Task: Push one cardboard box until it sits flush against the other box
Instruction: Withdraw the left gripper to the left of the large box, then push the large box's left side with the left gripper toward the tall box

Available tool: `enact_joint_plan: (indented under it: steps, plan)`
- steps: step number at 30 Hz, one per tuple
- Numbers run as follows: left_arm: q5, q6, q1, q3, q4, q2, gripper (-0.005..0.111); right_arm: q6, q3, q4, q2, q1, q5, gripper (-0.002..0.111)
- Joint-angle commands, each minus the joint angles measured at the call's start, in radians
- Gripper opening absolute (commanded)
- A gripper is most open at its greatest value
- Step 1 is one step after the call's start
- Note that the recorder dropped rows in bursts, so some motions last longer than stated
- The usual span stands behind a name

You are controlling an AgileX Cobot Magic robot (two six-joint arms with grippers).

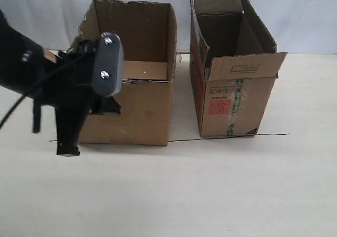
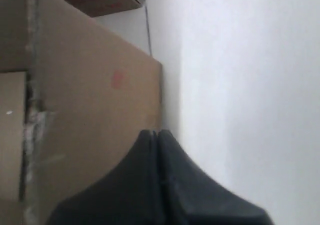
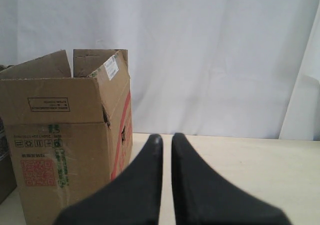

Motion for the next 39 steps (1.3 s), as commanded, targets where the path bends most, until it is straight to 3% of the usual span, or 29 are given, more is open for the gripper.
enact_joint_plan:
  steps: [1, 3, 5, 6, 10, 13, 16, 21, 22, 24, 28, 30, 34, 39]
  plan:
    - [-0.005, -0.240, 0.093, -0.008, 0.080, -0.233, 0.000, -0.001, 0.004, -0.001, -0.003, 0.000, 0.002, 0.005]
    - [-0.059, -0.312, 0.182, -0.008, 0.074, -0.311, 0.000, -0.001, 0.004, -0.001, -0.003, 0.000, 0.002, 0.005]
    - [-0.147, -0.427, 0.341, -0.008, 0.036, -0.366, 0.000, -0.001, 0.004, -0.001, -0.003, 0.000, 0.002, 0.005]
    - [-0.168, -0.481, 0.452, -0.008, -0.035, -0.362, 0.000, -0.001, 0.004, -0.001, -0.003, 0.000, 0.002, 0.005]
    - [-0.146, -0.567, 0.657, -0.008, -0.136, -0.261, 0.000, -0.001, 0.004, -0.001, -0.003, 0.000, 0.002, 0.005]
    - [-0.108, -0.696, 0.769, -0.008, -0.153, -0.142, 0.000, -0.001, 0.004, -0.001, -0.003, 0.000, 0.002, 0.005]
    - [-0.039, -0.691, 0.857, -0.008, -0.277, -0.007, 0.000, -0.001, 0.004, -0.001, -0.003, 0.000, 0.002, 0.005]
    - [0.169, -0.407, 0.971, -0.008, -0.698, 0.245, 0.000, -0.001, 0.004, -0.001, -0.003, 0.000, 0.002, 0.005]
    - [0.236, -0.340, 0.984, -0.008, -0.779, 0.286, 0.000, -0.001, 0.004, -0.001, -0.003, 0.000, 0.002, 0.005]
    - [0.422, -0.160, 1.008, -0.008, -1.134, 0.469, 0.000, -0.001, 0.004, -0.001, -0.003, 0.000, 0.002, 0.005]
    - [0.555, -0.043, 1.004, -0.038, -1.366, 0.652, 0.000, -0.001, 0.004, -0.001, -0.003, 0.000, 0.002, 0.005]
    - [0.555, -0.079, 0.991, -0.147, -1.329, 0.760, 0.000, -0.001, 0.004, -0.001, -0.003, 0.000, 0.002, 0.005]
    - [0.555, -0.144, 0.905, -0.335, -1.287, 0.840, 0.000, -0.001, 0.004, -0.001, -0.003, 0.000, 0.002, 0.005]
    - [0.555, -0.162, 0.804, -0.454, -1.287, 0.874, 0.000, -0.001, 0.004, -0.001, -0.003, 0.000, 0.002, 0.005]
